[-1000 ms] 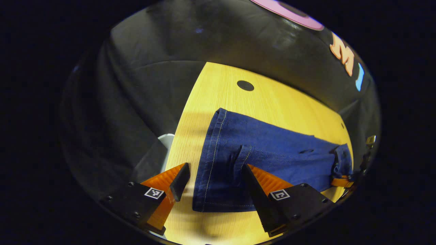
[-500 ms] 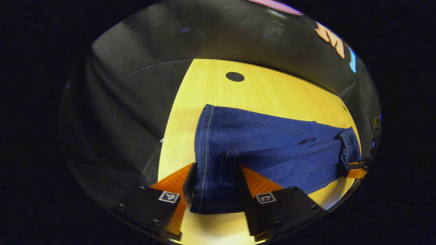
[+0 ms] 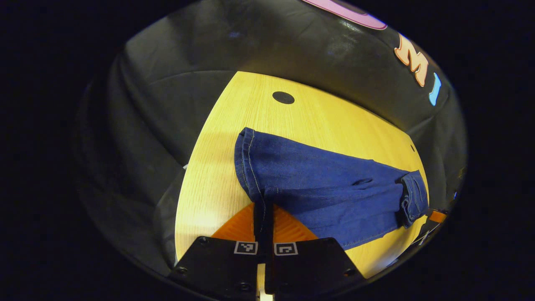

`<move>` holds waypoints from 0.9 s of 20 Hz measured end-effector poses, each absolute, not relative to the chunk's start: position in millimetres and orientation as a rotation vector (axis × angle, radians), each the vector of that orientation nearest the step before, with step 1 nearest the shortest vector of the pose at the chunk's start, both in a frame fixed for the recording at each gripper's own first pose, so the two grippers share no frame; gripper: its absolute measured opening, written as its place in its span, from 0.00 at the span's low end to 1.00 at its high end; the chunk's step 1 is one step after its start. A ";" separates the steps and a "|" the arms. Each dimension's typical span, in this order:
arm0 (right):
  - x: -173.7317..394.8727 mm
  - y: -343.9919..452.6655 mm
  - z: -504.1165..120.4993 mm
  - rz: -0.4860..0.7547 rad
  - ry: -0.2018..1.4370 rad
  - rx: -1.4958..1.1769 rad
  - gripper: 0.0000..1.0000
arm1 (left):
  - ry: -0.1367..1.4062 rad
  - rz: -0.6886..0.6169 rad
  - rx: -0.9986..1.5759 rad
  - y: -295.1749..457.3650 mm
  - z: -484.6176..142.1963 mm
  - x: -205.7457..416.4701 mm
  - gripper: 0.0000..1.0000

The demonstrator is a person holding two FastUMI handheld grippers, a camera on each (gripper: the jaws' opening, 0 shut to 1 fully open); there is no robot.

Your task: Grasp the waist and the cuffs of the jeans and fold them to make the two legs overlap; first hold the waist and fold one-third of the jeans toward the cuffs, then hold the cuffs and fold the remaining one-third in the same direction to finish folding.

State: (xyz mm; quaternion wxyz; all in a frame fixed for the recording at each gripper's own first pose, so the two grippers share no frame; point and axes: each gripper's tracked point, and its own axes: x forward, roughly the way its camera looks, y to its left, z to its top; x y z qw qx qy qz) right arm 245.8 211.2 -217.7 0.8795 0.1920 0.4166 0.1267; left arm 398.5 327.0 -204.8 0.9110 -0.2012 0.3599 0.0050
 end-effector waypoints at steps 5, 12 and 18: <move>237.7 155.7 -213.2 0.182 0.839 0.417 0.70 | 0.666 -0.004 -0.345 305.6 -143.2 389.0 0.00; 235.1 53.6 -200.7 0.188 0.802 0.393 0.70 | 0.469 -0.048 -0.386 181.0 -13.7 386.8 0.00; 228.2 -28.1 -206.3 0.219 0.807 0.315 0.70 | 0.369 -0.153 -0.314 14.2 59.7 402.4 0.00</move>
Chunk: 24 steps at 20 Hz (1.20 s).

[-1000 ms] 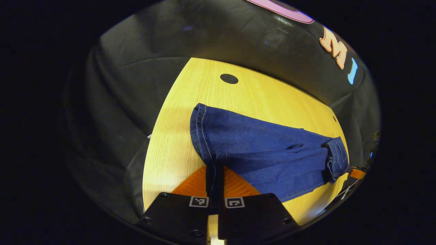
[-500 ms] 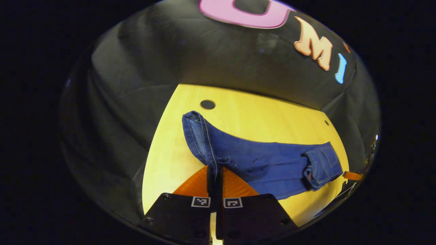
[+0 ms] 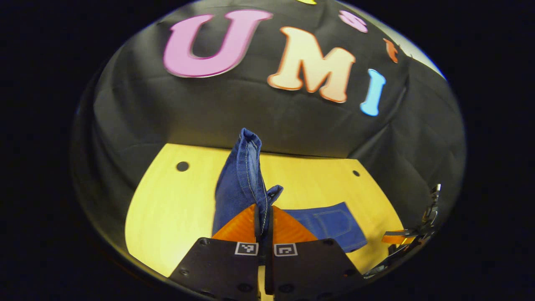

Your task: Grasp the waist and the cuffs of the jeans and fold them to make the two legs overlap; first hold the waist and fold one-third of the jeans toward the cuffs, then hold the cuffs and fold the remaining one-third in the same direction to finish folding.

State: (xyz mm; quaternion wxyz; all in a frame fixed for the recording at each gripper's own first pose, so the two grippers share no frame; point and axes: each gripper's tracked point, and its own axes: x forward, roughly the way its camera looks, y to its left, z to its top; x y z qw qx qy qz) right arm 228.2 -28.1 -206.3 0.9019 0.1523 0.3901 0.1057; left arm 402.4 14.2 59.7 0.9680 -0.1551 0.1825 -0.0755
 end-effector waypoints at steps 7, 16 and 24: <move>215.7 -78.2 -215.6 0.191 0.789 0.313 0.70 | 0.491 -0.346 -0.153 -188.1 4.6 421.6 0.00; 180.4 -100.8 -221.1 0.120 0.790 0.366 0.70 | 0.608 -0.351 -0.099 -258.3 -89.0 417.2 0.00; 167.8 -85.7 -198.1 0.122 0.714 0.398 0.70 | 0.581 -0.255 -0.335 -204.0 -78.7 344.2 0.96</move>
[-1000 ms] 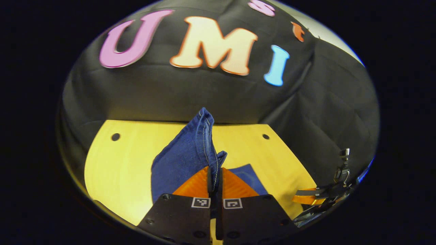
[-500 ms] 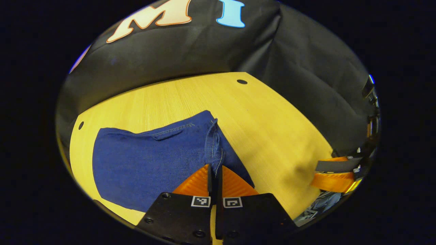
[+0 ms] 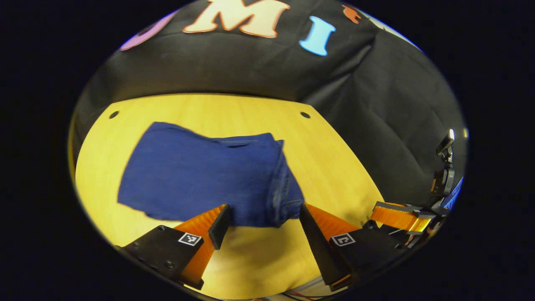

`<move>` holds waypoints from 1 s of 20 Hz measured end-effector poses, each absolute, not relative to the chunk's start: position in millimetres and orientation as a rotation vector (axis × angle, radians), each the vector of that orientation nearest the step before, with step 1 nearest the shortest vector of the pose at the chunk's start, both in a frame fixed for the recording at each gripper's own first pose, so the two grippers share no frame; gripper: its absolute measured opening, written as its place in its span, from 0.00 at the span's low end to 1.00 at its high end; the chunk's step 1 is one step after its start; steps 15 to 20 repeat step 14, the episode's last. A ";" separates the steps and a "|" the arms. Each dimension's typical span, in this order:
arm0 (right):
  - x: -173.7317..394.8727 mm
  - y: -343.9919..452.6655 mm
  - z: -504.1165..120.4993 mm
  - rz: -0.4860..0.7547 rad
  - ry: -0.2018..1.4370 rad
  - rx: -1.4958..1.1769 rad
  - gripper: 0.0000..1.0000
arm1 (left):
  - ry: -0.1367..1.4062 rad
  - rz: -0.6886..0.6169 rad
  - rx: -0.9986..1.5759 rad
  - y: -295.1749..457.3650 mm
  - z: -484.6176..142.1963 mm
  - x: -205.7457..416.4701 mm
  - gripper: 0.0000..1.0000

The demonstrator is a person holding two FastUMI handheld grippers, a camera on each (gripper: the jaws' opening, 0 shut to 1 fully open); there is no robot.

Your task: Grasp the waist and the cuffs of the jeans and fold them to make the two legs overlap; first hold the waist and fold one-third of the jeans toward the cuffs, then hold the cuffs and fold the remaining one-third in the same direction to finish folding.

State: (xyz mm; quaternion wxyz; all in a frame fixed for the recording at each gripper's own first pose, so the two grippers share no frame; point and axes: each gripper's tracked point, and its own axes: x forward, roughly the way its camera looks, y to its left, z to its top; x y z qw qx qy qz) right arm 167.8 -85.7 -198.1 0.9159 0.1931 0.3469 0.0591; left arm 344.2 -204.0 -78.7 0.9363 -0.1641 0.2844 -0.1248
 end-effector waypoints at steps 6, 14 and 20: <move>162.7 -65.1 -206.0 0.149 0.728 0.400 0.70 | 0.582 -0.028 -0.348 -109.7 -93.1 296.1 0.97; 161.6 -62.2 -205.7 0.173 0.730 0.381 0.70 | 0.566 0.038 -0.401 -92.1 -91.4 296.6 0.97; 161.6 -62.2 -205.7 0.173 0.730 0.381 0.70 | 0.566 0.038 -0.401 -92.1 -91.4 296.6 0.97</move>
